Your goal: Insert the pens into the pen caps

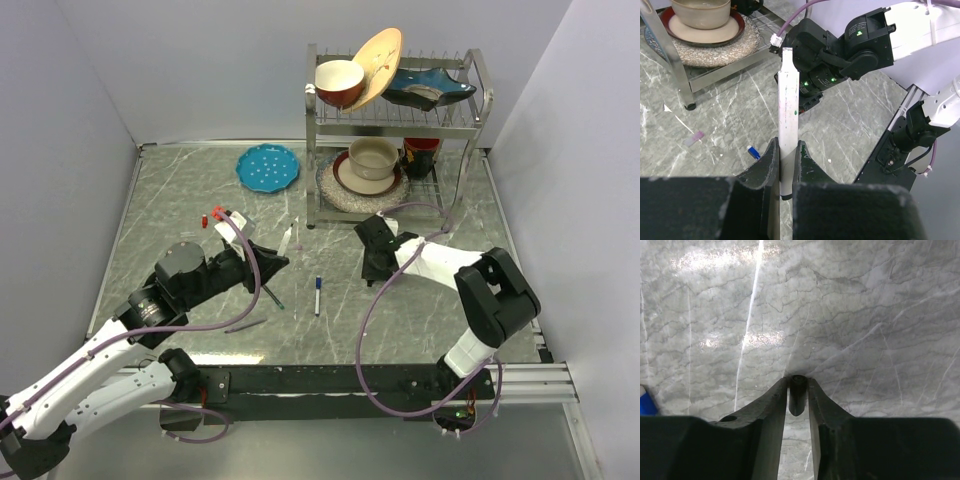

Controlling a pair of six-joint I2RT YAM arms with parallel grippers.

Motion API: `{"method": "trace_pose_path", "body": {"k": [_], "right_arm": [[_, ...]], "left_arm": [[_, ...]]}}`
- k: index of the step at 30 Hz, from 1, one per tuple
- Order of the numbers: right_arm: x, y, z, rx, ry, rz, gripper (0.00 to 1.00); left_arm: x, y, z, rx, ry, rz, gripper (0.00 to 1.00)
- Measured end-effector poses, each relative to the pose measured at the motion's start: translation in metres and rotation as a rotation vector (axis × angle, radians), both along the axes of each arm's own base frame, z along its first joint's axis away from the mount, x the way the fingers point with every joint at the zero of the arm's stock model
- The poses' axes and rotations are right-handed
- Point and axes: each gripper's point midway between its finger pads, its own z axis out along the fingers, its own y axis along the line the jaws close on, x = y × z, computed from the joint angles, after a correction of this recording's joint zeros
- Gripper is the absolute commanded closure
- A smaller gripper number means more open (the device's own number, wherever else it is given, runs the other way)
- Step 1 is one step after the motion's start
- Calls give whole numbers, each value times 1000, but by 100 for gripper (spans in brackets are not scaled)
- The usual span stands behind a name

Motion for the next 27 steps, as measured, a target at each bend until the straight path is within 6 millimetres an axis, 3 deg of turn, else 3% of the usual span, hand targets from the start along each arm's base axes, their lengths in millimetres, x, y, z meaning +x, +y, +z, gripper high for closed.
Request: {"method": "trace_pose_path", "body": {"k": [5,15,21,27], "right_arm": [[0,1,-1,-25,8,11,71],[2,3,-3,-77,31,37,93],[2,4,-1,-72,5,48,96],[-5,7,2,-3,-53,52,97]], "left_arm": [[0,0,1,-2,-2,0,99],[-1,0,1,-3,-2,0,99],[-4,2,2,-45,15,5,99],[-8,-5,-25,-111,119,5,99]]}}
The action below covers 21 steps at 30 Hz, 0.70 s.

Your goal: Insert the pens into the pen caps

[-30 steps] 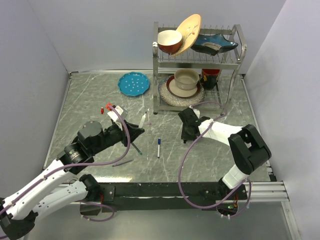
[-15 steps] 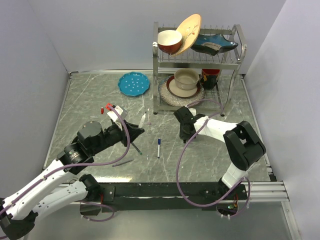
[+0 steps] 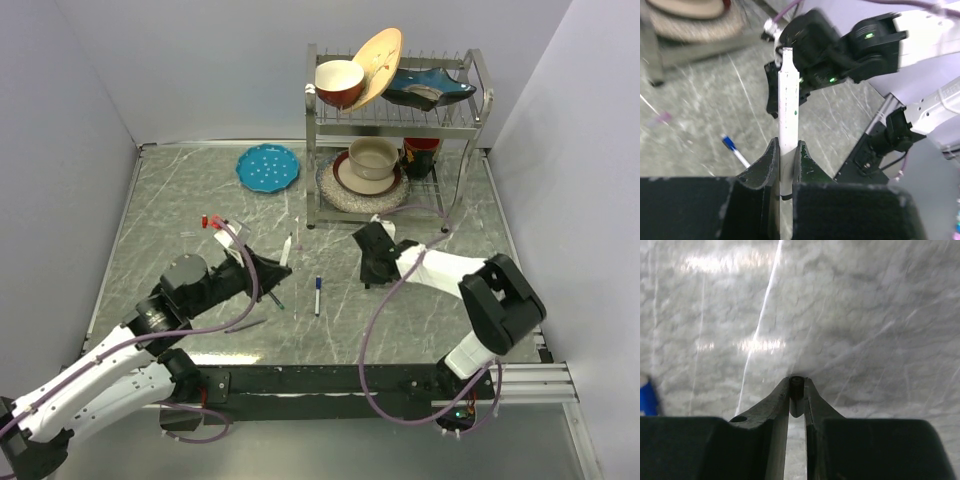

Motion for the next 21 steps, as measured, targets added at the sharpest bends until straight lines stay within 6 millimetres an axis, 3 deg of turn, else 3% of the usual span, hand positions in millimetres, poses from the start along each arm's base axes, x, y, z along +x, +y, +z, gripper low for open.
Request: {"method": "trace_pose_path", "body": {"k": [6,10,21], "right_arm": [[-22,9,10,112,-20,34,97],[-19,16,39,196,-102,39,97],[-12,37,127,449,-317,36,97]], "left_arm": [[-9,-17,-51,-32,147,-40,99],[-15,-32,-72,-47,214,-74,99],[-19,-60,-87,-111,266,-127,99]]}}
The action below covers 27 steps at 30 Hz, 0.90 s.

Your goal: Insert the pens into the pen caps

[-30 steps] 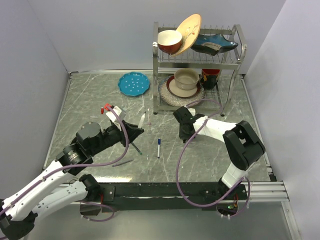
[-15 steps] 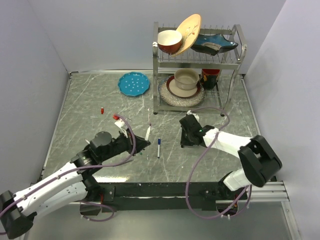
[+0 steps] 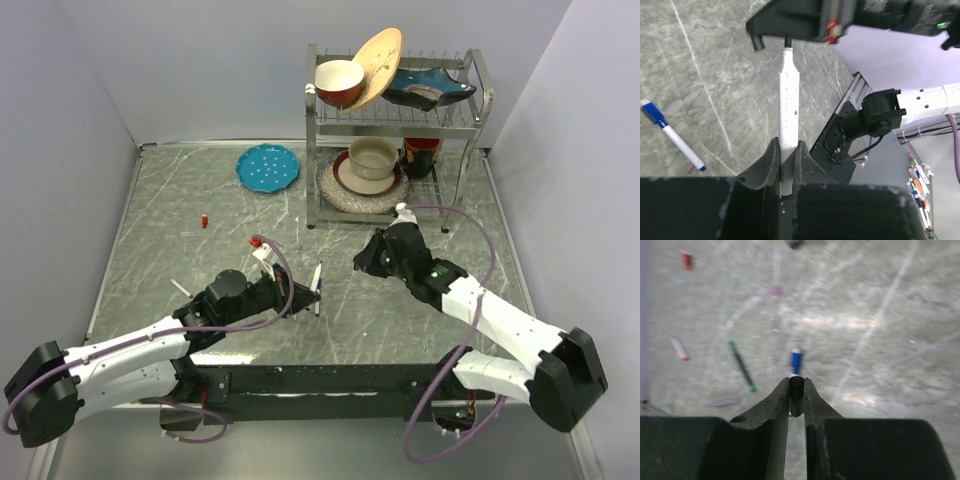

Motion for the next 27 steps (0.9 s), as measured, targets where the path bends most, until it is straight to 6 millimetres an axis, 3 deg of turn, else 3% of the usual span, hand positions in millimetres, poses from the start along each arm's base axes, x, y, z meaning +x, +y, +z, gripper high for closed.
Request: {"method": "trace_pose_path", "body": {"k": [5,14,27], "right_arm": [[-2,10,38,126,-76,10,97],[-9,25,78,281,-136,38,97],[-19,46,95,370,-148,89,97]], "left_arm": [[1,-7,3,-31,5,-6,99],[4,-15,12,-84,4,-11,99],[2,-20,7,-84,17,-30,99]]}}
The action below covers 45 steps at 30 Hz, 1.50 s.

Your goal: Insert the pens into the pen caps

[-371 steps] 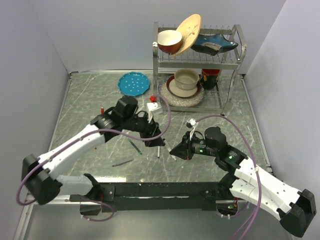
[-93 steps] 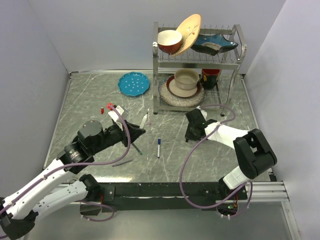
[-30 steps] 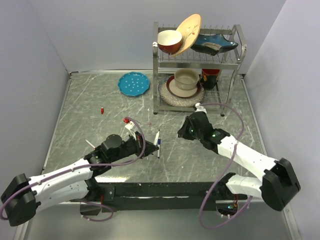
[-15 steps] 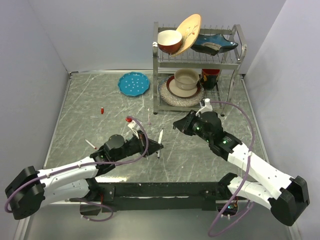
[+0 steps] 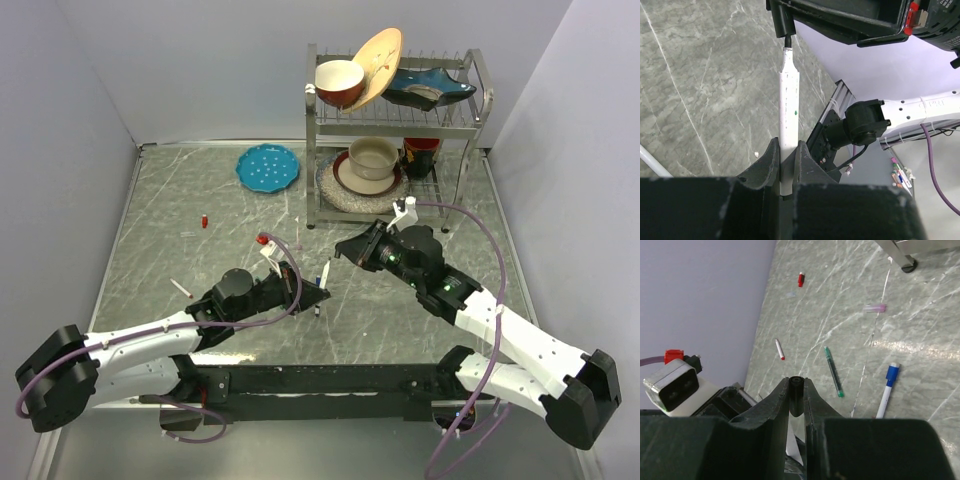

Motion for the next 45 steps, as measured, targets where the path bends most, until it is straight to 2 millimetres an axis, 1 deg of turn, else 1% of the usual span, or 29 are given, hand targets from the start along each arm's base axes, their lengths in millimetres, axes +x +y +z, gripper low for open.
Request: {"method": "trace_pose_path", "body": {"k": [13,22,32,37,45], "right_arm": [[0,5,14,19,-22,1,97],[-2,7,13,15,-20,6,97],[-6,14,7,0,-5,27,98],[-7,16,7,-2,-9,25,98],[-17,19,7,-7,-15,37,98]], "left_arm": [[-1,0,0,-2,-1,-4,99],[-4,0,-5,1,11,-8,99],[-5,1,-1,-8,6,-9,99],[-5,1,0,-11,3,-9,99],[-4,1,1,-11,0,-6,99]]}}
